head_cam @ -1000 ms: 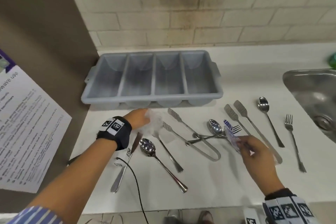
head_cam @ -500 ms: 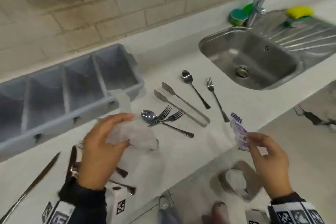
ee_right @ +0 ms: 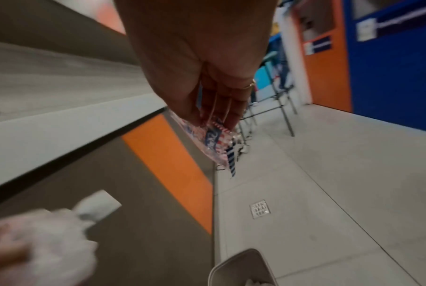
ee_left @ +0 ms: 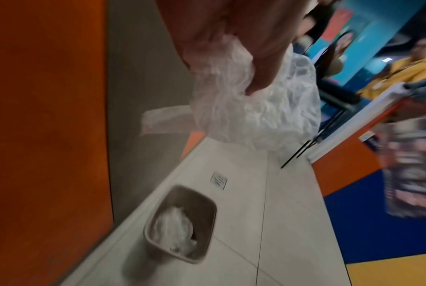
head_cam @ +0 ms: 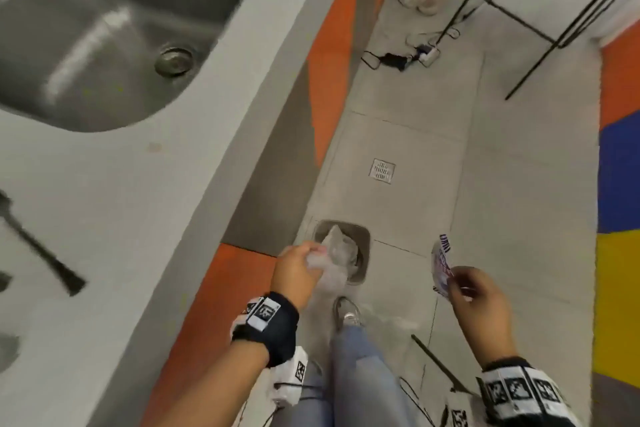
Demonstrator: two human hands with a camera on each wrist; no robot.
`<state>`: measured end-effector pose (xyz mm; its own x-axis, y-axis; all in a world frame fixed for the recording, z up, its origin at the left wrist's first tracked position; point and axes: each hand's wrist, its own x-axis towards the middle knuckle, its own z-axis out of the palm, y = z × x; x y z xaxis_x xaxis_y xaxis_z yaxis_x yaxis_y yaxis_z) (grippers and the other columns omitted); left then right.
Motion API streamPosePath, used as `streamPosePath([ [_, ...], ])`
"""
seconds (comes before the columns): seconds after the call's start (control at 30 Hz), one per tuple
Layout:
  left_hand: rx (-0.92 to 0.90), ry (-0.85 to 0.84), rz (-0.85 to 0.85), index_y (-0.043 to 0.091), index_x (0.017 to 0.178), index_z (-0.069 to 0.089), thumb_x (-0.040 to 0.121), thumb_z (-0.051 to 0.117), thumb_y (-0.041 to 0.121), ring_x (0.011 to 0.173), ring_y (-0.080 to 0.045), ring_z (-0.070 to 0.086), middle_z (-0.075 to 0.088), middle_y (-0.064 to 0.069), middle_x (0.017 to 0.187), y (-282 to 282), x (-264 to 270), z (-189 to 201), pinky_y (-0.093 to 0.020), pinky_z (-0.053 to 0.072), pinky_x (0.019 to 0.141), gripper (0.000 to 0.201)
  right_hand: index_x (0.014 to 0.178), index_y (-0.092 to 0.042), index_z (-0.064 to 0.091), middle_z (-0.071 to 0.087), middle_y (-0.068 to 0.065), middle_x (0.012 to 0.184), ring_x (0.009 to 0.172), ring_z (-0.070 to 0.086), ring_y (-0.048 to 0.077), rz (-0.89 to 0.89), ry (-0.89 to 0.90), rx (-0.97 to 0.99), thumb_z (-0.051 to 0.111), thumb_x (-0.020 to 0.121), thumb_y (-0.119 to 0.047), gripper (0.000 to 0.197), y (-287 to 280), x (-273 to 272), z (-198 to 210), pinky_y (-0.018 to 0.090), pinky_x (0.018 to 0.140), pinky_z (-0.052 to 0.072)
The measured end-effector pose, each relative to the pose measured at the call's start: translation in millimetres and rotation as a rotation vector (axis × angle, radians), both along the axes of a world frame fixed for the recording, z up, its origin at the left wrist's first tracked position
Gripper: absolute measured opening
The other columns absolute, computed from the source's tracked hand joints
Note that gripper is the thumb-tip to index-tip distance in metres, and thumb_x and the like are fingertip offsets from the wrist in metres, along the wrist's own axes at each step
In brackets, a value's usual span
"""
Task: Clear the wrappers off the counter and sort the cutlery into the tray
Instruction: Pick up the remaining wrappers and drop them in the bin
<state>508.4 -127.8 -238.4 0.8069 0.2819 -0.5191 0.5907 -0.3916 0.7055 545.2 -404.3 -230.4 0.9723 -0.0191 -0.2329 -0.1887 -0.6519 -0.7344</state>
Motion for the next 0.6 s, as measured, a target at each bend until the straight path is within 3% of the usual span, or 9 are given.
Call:
streamPosePath([
  [0.03,-0.027,0.018,0.007,0.035,0.089,0.061,0.072,0.056,-0.008,0.087,-0.024,0.059,0.061,-0.004,0.097,-9,18,-35,-0.03,0.048,0.076,0.046,0.075,-0.033,0.056,0.066,0.007,0.082,0.077,0.064,0.027,-0.046,0.016,0.001,0.06,0.081,0.002,0.036,-10,-2,-26,0.007,0.066,0.047],
  [0.1,-0.034,0.042,-0.014,0.034,0.091,0.056,0.073,0.054,-0.01,0.086,-0.025,0.058,0.058,-0.002,0.098,-27,49,-110,-0.027,0.047,0.071,0.048,0.077,-0.031,0.058,0.066,0.006,0.084,0.077,0.064,0.022,-0.133,0.032,-0.007,0.06,0.082,0.0,0.032,-22,-10,-75,0.015,0.068,0.051],
  [0.2,0.062,0.131,-0.112,0.014,0.107,0.06,0.077,0.054,-0.005,0.09,-0.032,0.06,0.057,-0.009,0.104,-52,84,-231,-0.029,0.048,0.07,0.036,0.078,-0.025,0.059,0.064,-0.002,0.078,0.073,0.062,0.003,-0.186,-0.015,-0.027,0.061,0.08,0.005,0.03,-35,-18,-140,-0.001,0.066,0.044],
  [0.27,0.161,0.219,-0.287,0.01,0.113,0.06,0.078,0.06,0.0,0.108,-0.035,0.058,0.054,-0.017,0.126,-65,95,-304,-0.036,0.049,0.09,0.037,0.076,-0.026,0.058,0.061,-0.01,0.075,0.075,0.06,-0.002,-0.183,-0.035,-0.033,0.061,0.078,0.008,0.034,-43,-23,-178,-0.001,0.067,0.043],
  [0.33,0.251,0.349,-0.52,0.013,0.129,0.052,0.076,0.071,0.01,0.135,-0.034,0.037,0.03,-0.018,0.151,-71,97,-356,-0.037,0.033,0.112,0.056,0.076,-0.027,0.058,0.059,-0.012,0.075,0.077,0.059,0.004,-0.166,-0.022,-0.059,0.063,0.077,0.007,0.035,-53,-29,-209,0.007,0.067,0.047],
  [0.4,0.279,0.425,-0.608,0.023,0.143,0.035,0.07,0.08,0.022,0.146,-0.037,0.007,-0.002,-0.02,0.159,-71,97,-376,-0.043,0.011,0.121,0.085,0.077,-0.025,0.062,0.06,-0.007,0.074,0.074,0.056,0.01,-0.128,0.012,-0.122,0.064,0.076,0.005,0.03,-59,-32,-231,0.014,0.067,0.046],
  [0.47,0.295,0.398,-0.574,0.026,0.147,0.025,0.067,0.082,0.027,0.146,-0.038,-0.003,-0.011,-0.021,0.158,-64,86,-370,-0.047,-0.001,0.121,0.098,0.077,-0.017,0.067,0.058,-0.012,0.072,0.076,0.053,0.011,-0.095,0.064,-0.174,0.066,0.075,0.003,0.02,-55,-32,-240,0.009,0.066,0.039],
  [0.53,0.251,0.366,-0.487,0.026,0.144,0.032,0.07,0.08,0.026,0.146,-0.035,0.01,0.001,-0.017,0.16,-50,60,-350,-0.046,0.007,0.121,0.088,0.079,-0.014,0.07,0.055,-0.02,0.07,0.08,0.049,0.014,-0.029,0.109,-0.195,0.067,0.075,0.0,0.015,-39,-24,-244,0.01,0.065,0.033],
  [0.6,0.128,0.318,-0.432,0.021,0.134,0.047,0.079,0.072,0.019,0.136,-0.029,0.037,0.033,-0.012,0.152,-32,17,-321,-0.04,0.031,0.115,0.061,0.081,-0.013,0.071,0.067,-0.01,0.074,0.082,0.052,0.02,0.067,0.157,-0.187,0.064,0.075,0.0,0.016,-13,-9,-248,0.02,0.07,0.037],
])
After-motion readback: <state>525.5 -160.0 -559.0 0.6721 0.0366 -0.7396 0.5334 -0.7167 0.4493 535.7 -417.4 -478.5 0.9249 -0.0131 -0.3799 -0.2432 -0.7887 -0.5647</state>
